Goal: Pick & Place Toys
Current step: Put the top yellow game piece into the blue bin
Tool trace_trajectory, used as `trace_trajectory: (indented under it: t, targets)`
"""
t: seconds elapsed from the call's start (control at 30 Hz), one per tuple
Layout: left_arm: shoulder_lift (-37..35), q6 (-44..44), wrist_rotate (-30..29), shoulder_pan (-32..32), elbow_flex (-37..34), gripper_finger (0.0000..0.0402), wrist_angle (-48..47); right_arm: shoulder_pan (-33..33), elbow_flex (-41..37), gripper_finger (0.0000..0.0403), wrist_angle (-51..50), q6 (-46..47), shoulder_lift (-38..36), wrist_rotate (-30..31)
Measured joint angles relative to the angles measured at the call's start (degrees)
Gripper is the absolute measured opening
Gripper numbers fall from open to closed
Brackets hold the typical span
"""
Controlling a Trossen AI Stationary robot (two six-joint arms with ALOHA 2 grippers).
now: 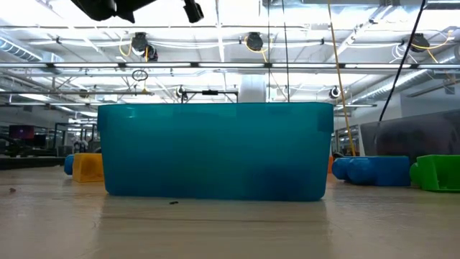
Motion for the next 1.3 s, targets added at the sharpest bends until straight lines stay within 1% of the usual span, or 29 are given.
trace_trajectory:
  t: [0.13, 0.23, 0.3, 0.37, 0.43, 0.6, 0.67, 0.77, 0.93, 1.07, 1.17, 1.23, 1.3]
  targets:
    - [0.0, -0.5, 2.2, 0.4, 0.0, 0.0162, 3.2, 0.0, 0.0, 0.0132, -0.6, -2.0, -3.4, 2.9]
    - [-0.5, -2.2, 3.5, 1.2, 0.0, 0.0176, 6.5, 0.8, 0.0, 0.0131, -0.6, -0.7, -5.8, 2.7]
    - [-0.9, -3.3, 3.4, 1.7, 0.0, 0.018, 8.9, 1.7, 0.0, 0.0131, -0.9, 1.7, -7.4, 0.8]
    - [-1.4, -4.3, 3.4, 2.1, 0.0, 0.0181, 11.5, 2.5, 0.0, 0.0131, -1.0, 4.7, -8.8, -3.1]
    - [-2.2, -4.4, 2.2, 2.2, 0.0, 0.0181, 14.5, 3.7, 0.0, 0.0131, -1.5, 8.3, -9.6, -7.5]
    - [-4.3, -3.9, -1.1, 2.2, 0.0, 0.0182, 18.5, 6.6, 0.0, 0.0131, -3.4, 18.8, -9.8, -15.1]
    - [-5.3, -3.8, -2.0, 2.2, 0.0, 0.0182, 18.5, 7.6, 0.0, 0.0131, -4.8, 22.6, -9.0, -18.3]
    - [-6.8, -2.7, -2.2, 2.2, 0.0, 0.0182, 18.5, 8.8, 0.1, 0.0131, -10.4, 27.7, -7.1, -21.6]
    - [-8.3, -1.1, -3.8, 2.2, 0.0, 0.0182, 18.3, 8.5, 0.1, 0.0131, -16.7, 33.9, -2.5, -28.3]
    - [-9.0, -1.0, -5.7, 2.2, 0.0, 0.0182, 18.8, 6.6, 0.1, 0.0131, -17.5, 36.2, 1.8, -35.8]
    - [-9.3, -0.9, -6.1, 2.2, -0.1, 0.0182, 18.0, 4.4, 2.8, 0.0131, -20.0, 37.0, 5.0, -41.7]
    - [-9.5, -0.4, -6.7, 1.8, -0.1, 0.0182, 18.3, 3.3, 5.7, 0.0131, -25.0, 35.1, 7.1, -43.2]
    - [-9.6, 0.3, -6.8, 1.7, 0.0, 0.0182, 18.5, 2.4, 8.8, 0.0131, -29.5, 31.3, 9.0, -43.1]
